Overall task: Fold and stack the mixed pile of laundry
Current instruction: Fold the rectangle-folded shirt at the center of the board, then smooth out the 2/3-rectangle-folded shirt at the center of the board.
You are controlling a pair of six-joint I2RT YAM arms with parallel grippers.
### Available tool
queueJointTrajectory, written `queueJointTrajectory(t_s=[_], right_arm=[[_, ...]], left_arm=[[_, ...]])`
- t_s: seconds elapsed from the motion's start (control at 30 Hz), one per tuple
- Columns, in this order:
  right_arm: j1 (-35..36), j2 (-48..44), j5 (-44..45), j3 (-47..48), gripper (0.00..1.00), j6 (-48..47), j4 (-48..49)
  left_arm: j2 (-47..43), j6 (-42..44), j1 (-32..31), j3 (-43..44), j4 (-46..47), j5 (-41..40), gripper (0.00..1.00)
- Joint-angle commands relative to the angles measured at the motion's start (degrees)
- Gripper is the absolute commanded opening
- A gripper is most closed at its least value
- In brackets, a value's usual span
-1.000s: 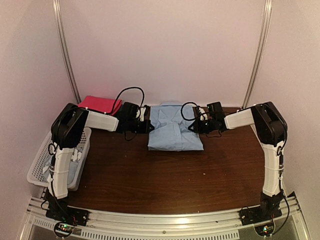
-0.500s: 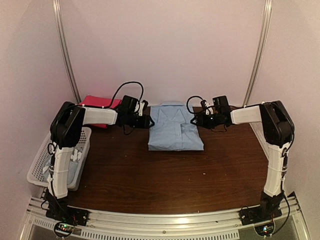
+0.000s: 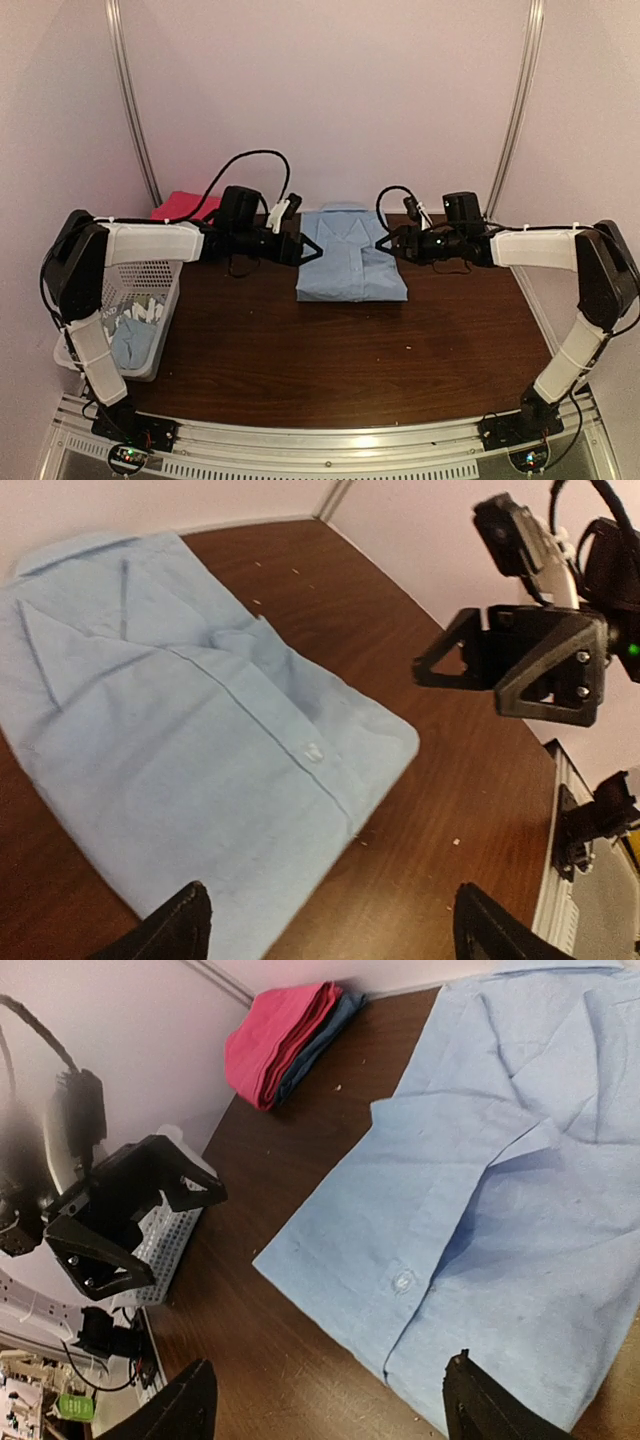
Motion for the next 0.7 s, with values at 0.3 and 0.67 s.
queueJointTrajectory(t_s=[0.3, 0.67], right_arm=[[5.5, 13.9, -11.3, -1.4, 0.92, 17.1, 22.6], [2.7, 26.6, -8.5, -3.2, 0.89, 15.3, 24.8]], left_arm=[[11.3, -15.2, -4.0, -3.4, 23.6, 14.6, 0.97], [21.9, -18.5, -0.9, -3.2, 25.6, 12.0, 0.98]])
